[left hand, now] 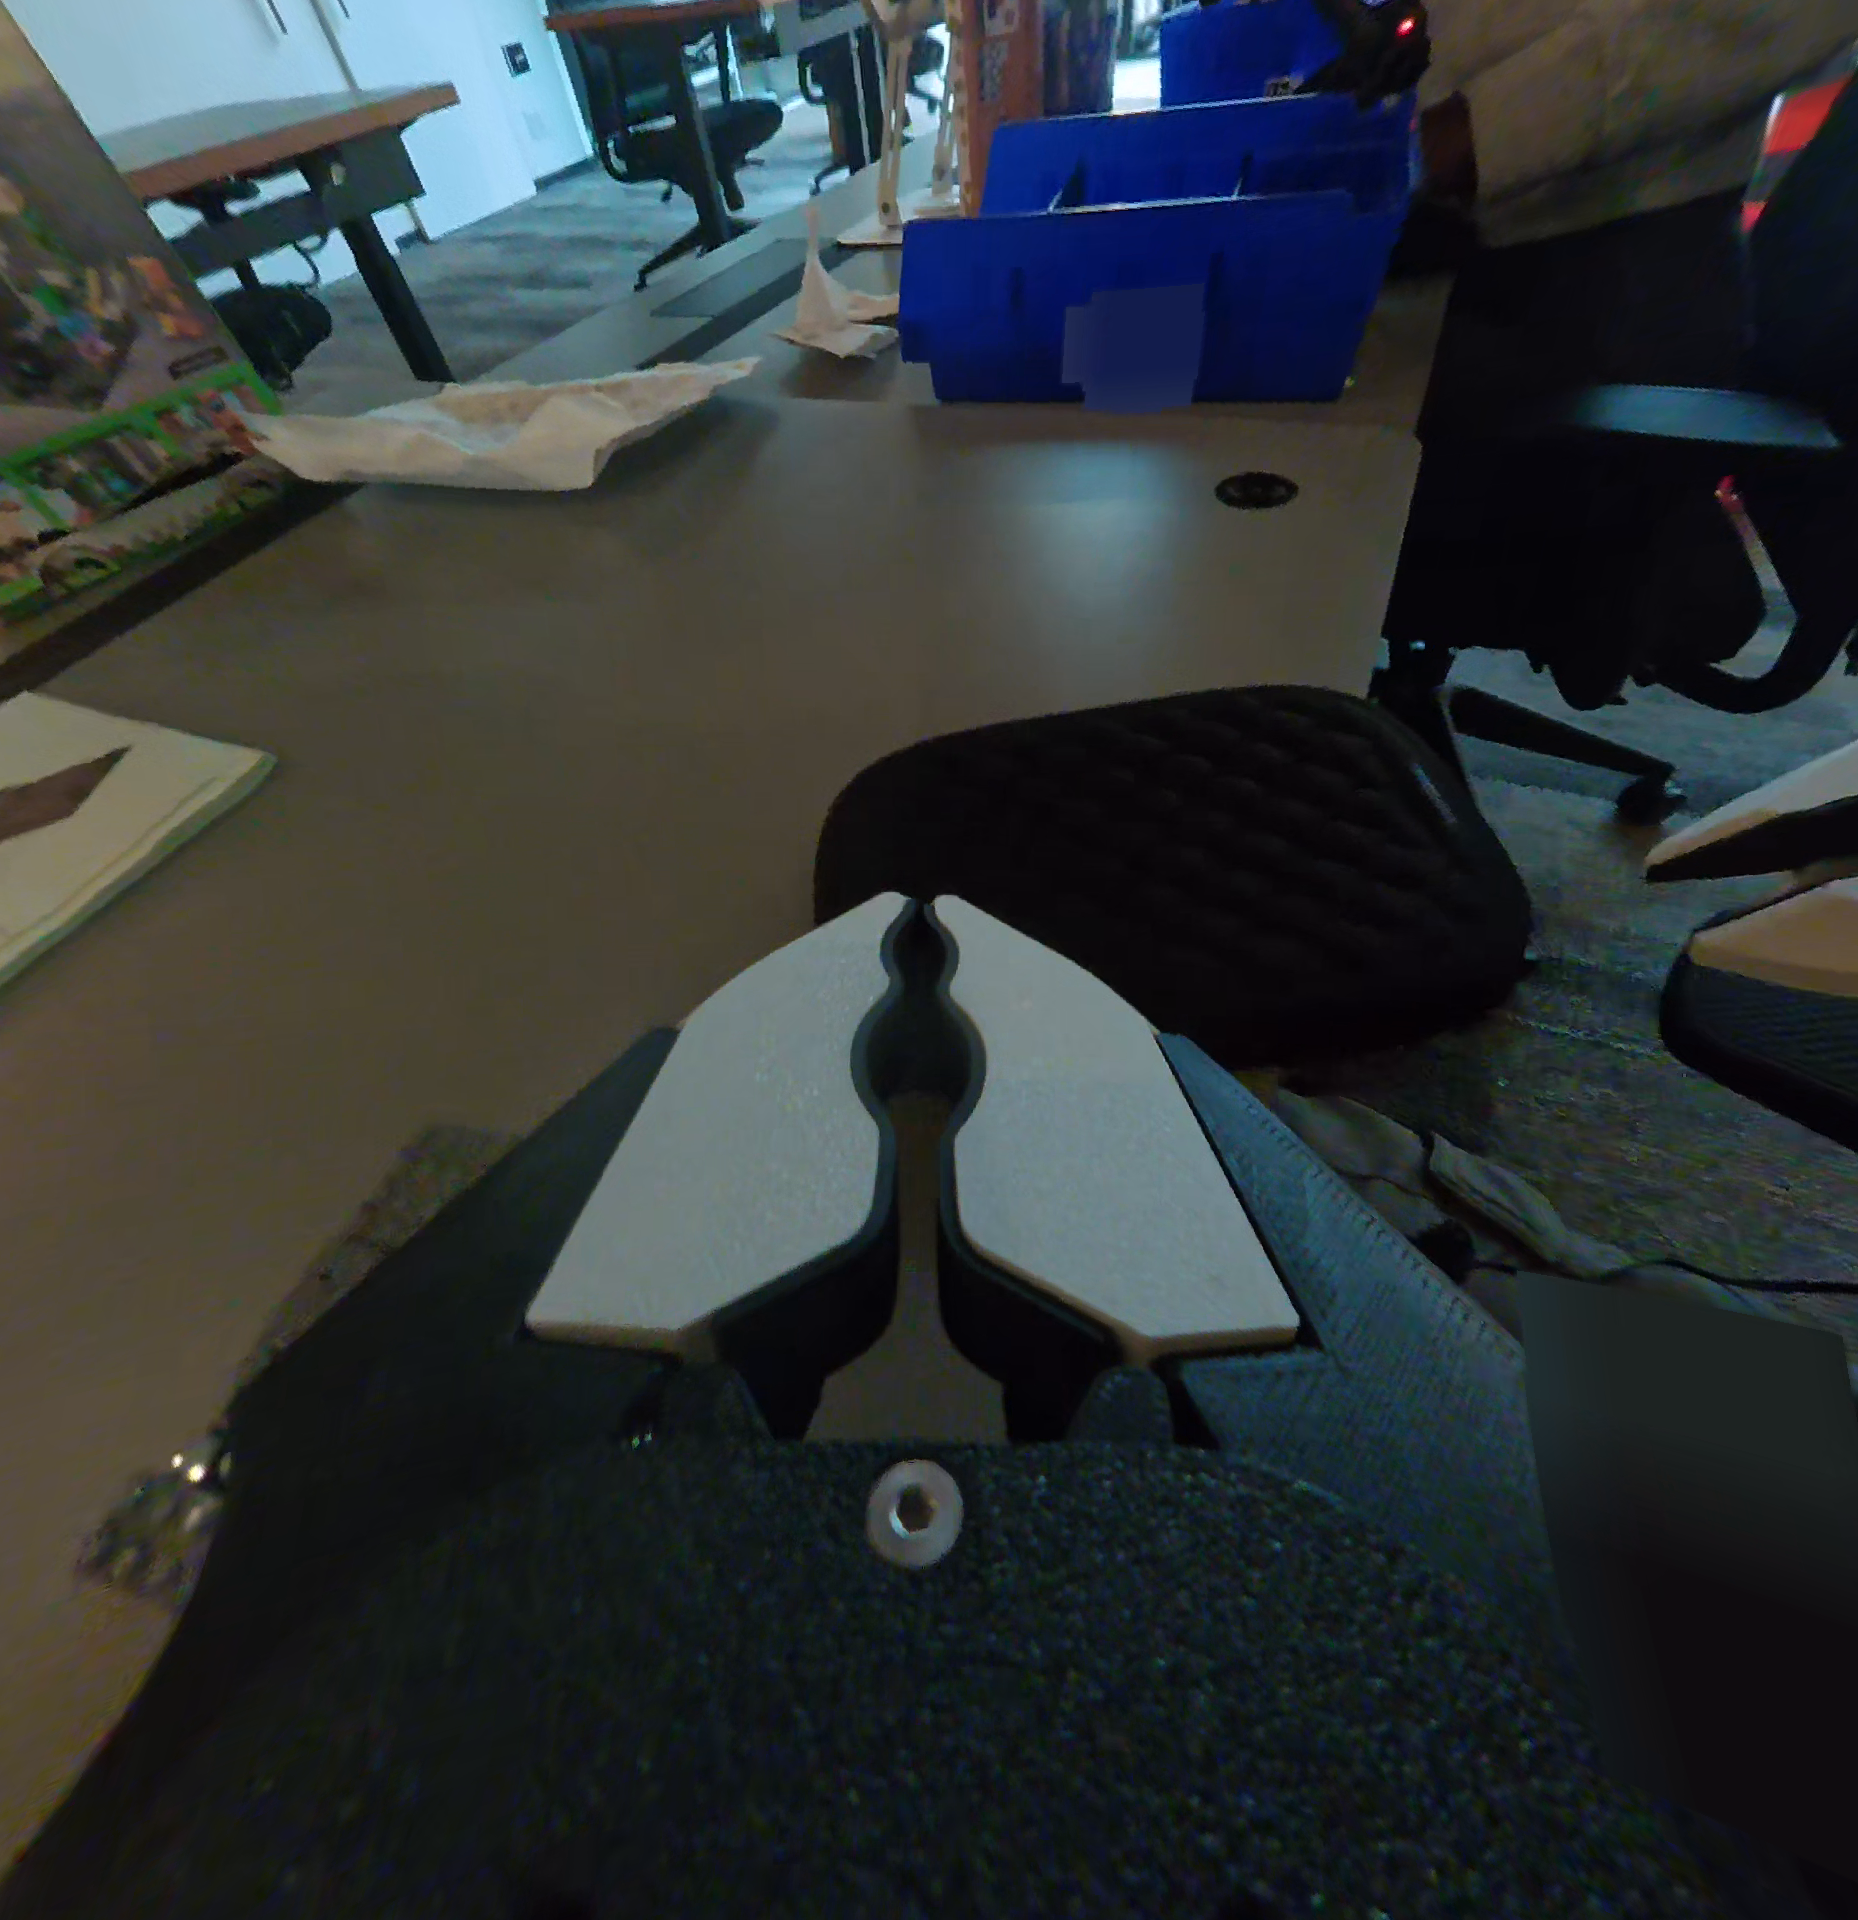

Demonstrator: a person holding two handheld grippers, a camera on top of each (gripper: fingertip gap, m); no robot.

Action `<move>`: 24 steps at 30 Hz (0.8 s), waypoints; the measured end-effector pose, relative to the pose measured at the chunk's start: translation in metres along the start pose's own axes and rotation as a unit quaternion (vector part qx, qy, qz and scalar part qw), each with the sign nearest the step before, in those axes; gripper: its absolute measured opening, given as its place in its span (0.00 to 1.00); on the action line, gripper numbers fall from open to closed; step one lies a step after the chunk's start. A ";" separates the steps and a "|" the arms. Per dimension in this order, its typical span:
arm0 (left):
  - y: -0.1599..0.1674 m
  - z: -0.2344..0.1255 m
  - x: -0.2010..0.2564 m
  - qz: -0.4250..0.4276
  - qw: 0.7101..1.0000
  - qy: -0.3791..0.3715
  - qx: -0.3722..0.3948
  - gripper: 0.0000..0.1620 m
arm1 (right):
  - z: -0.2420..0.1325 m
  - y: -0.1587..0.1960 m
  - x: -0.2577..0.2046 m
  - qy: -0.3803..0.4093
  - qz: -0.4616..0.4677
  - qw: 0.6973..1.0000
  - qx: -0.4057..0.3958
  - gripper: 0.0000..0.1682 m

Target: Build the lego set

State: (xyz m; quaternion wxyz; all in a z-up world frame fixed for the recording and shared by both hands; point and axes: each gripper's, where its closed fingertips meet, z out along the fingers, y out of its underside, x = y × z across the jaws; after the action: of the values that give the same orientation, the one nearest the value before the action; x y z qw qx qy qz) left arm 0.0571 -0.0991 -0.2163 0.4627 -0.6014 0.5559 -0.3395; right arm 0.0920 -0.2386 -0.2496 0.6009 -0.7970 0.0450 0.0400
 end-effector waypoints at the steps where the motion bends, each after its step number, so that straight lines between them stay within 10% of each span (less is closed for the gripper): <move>1: 0.001 -0.002 0.001 0.001 1.000 0.000 -0.001 0.00 | -0.001 0.002 -0.001 0.000 0.002 1.000 -0.002 0.11; 24: 0.017 -0.049 0.072 -0.064 0.997 0.048 0.021 0.00 | -0.113 0.064 0.042 0.085 0.012 0.994 -0.071 0.09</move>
State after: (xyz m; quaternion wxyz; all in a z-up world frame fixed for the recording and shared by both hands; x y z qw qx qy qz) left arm 0.0166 -0.1783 -0.2228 0.4255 -0.6089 0.5304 -0.4086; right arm 0.1274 -0.3660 -0.2849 0.5360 -0.8378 0.1025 -0.0179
